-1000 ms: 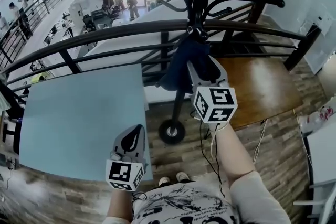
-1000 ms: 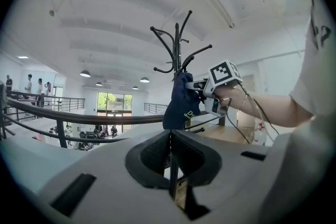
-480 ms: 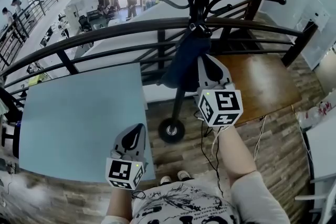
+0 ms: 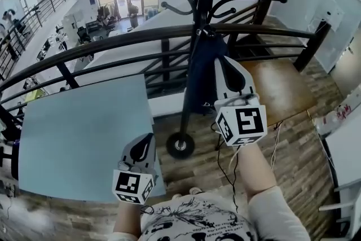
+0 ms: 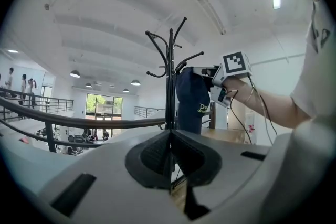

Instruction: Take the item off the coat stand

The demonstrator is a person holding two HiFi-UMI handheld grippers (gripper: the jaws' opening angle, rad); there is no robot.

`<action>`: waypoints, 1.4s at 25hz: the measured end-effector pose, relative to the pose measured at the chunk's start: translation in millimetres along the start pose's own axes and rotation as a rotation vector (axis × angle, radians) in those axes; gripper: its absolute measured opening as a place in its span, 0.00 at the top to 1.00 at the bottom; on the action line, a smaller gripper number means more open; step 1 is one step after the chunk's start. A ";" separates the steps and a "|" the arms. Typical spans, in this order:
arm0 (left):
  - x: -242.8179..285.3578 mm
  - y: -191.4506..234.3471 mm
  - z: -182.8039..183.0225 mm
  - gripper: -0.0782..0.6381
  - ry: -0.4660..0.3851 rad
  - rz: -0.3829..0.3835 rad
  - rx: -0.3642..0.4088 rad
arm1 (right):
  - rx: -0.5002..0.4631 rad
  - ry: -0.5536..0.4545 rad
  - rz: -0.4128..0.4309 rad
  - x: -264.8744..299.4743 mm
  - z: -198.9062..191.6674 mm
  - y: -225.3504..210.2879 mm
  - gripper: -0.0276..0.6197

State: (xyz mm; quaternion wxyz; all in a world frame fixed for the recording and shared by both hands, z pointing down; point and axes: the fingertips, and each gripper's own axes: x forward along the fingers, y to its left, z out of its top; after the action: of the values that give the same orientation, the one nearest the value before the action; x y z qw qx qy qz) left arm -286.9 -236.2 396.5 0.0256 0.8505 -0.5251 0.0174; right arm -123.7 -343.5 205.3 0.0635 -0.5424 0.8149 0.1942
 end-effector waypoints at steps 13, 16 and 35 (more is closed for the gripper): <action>-2.3 -13.0 -7.9 0.88 0.019 -0.041 -0.008 | -0.050 -0.105 0.041 -36.9 64.0 15.6 0.95; -5.1 -19.0 -6.9 0.88 0.018 -0.042 -0.004 | -0.046 -0.113 0.055 -51.5 68.1 19.4 0.95; -22.7 -115.6 30.3 0.88 -0.073 0.030 0.102 | 0.065 0.071 0.167 -183.9 -55.1 6.7 0.95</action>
State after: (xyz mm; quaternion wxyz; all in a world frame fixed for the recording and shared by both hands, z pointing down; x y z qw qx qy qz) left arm -193.7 -166.1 362.1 -0.0370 0.8427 -0.5369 0.0135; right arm -49.7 -204.4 315.3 0.0356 -0.4769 0.8648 0.1531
